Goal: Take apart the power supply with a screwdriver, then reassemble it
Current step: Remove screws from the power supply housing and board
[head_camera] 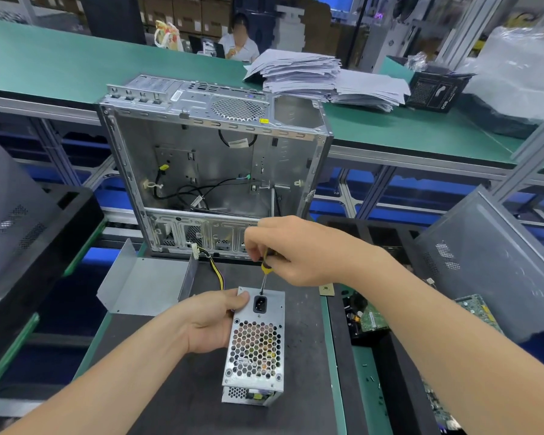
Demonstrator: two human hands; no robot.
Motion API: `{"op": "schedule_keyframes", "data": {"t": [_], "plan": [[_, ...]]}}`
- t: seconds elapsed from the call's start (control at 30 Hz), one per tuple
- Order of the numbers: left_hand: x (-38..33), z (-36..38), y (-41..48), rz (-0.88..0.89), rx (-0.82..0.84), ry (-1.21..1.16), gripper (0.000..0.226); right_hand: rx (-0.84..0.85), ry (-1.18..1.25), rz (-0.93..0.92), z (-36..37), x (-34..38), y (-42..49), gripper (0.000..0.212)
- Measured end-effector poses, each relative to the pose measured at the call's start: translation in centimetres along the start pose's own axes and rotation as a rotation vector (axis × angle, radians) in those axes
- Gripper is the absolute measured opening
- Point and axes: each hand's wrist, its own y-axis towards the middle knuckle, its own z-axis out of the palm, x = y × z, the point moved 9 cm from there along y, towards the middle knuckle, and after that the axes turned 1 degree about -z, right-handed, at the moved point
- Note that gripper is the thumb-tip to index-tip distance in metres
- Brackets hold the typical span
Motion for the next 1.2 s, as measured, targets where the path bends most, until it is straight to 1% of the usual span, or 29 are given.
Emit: {"op": "schedule_keyframes", "data": {"t": [0.07, 0.13, 0.17, 0.2, 0.23, 0.27, 0.3, 0.33, 0.37, 0.4, 0.43, 0.47, 0.5, 0.57, 0.6, 0.67, 0.73, 0.8, 0.83, 0.93, 1.0, 1.1, 1.2], "plan": [[0.1, 0.0, 0.1, -0.002, 0.002, 0.0, 0.033, -0.052, -0.085, 0.05, 0.0, -0.2, 0.3, 0.004], [0.0, -0.1, 0.1, 0.001, 0.003, 0.002, 0.033, -0.088, -0.201, 0.141, 0.1, -1.0, 0.5, 0.021], [0.0, -0.1, 0.1, 0.001, 0.01, 0.003, 0.033, -0.105, -0.21, 0.145, 0.0, -1.2, 0.4, 0.026], [0.1, -0.1, 0.1, -0.001, 0.016, 0.004, 0.033, -0.111, -0.182, 0.119, -0.1, -0.9, 0.3, 0.023], [0.1, -0.1, 0.1, 0.0, 0.017, 0.004, 0.033, -0.096, -0.119, 0.081, -0.2, -0.6, 0.1, 0.016], [0.0, -0.1, 0.1, 0.002, 0.016, 0.004, 0.033, -0.068, -0.046, 0.043, -0.2, -0.5, 0.0, 0.014], [0.0, -0.1, 0.1, 0.004, 0.014, 0.006, 0.033, -0.036, 0.002, 0.008, 0.0, -0.2, -0.1, 0.018], [0.0, -0.1, 0.2, 0.004, 0.013, 0.008, 0.032, -0.04, 0.01, 0.0, -0.1, 0.0, 0.0, 0.016], [0.0, -0.1, 0.2, 0.002, 0.014, 0.009, 0.032, -0.064, -0.017, 0.037, 0.0, -0.3, 0.2, 0.009], [0.0, -0.1, 0.2, 0.001, 0.014, 0.01, 0.032, -0.099, -0.068, 0.087, 0.0, -0.6, 0.3, 0.011], [0.0, 0.0, 0.2, 0.001, 0.016, 0.011, 0.033, -0.108, -0.144, 0.135, 0.0, -1.0, 0.4, 0.022], [0.0, 0.0, 0.2, 0.002, 0.02, 0.011, 0.033, -0.115, -0.175, 0.145, 0.0, -1.2, 0.3, 0.028], [0.0, 0.0, 0.2, 0.001, 0.024, 0.008, 0.033, -0.105, -0.148, 0.124, 0.0, -1.0, 0.3, 0.026], [0.0, -0.1, 0.2, -0.002, 0.022, -0.002, 0.033, -0.036, -0.022, 0.029, 0.2, -0.1, 0.0, 0.011], [0.0, -0.2, 0.2, -0.002, 0.019, -0.004, 0.034, -0.015, 0.019, 0.009, 0.2, 0.1, -0.1, 0.013], [0.0, -0.2, 0.2, 0.0, 0.018, -0.004, 0.034, -0.04, 0.032, 0.059, 0.0, -0.3, 0.1, 0.013], [0.0, -0.2, 0.3, 0.0, 0.016, -0.006, 0.034, -0.08, -0.028, 0.146, -0.1, -1.0, 0.5, 0.025], [0.0, -0.3, 0.3, -0.003, 0.021, 0.001, 0.034, -0.089, -0.069, 0.164, -0.3, -1.2, 0.5, 0.031], [0.0, -0.2, 0.3, -0.004, 0.026, -0.002, 0.034, -0.078, -0.052, 0.133, -0.3, -0.9, 0.5, 0.028], [0.1, -0.3, 0.3, 0.0, 0.021, -0.014, 0.034, -0.007, 0.031, 0.046, 0.2, -0.1, 0.4, 0.006], [0.1, -0.3, 0.3, 0.002, 0.016, -0.02, 0.034, 0.009, 0.041, 0.078, 0.5, -0.4, 0.4, 0.007], [0.1, -0.3, 0.4, 0.0, 0.016, -0.025, 0.033, -0.04, 0.038, 0.129, 0.2, -0.9, 0.6, 0.01], [0.1, -0.2, 0.4, 0.003, 0.022, -0.031, 0.033, -0.083, 0.04, 0.143, 0.2, -0.6, 0.8, 0.009]]}}
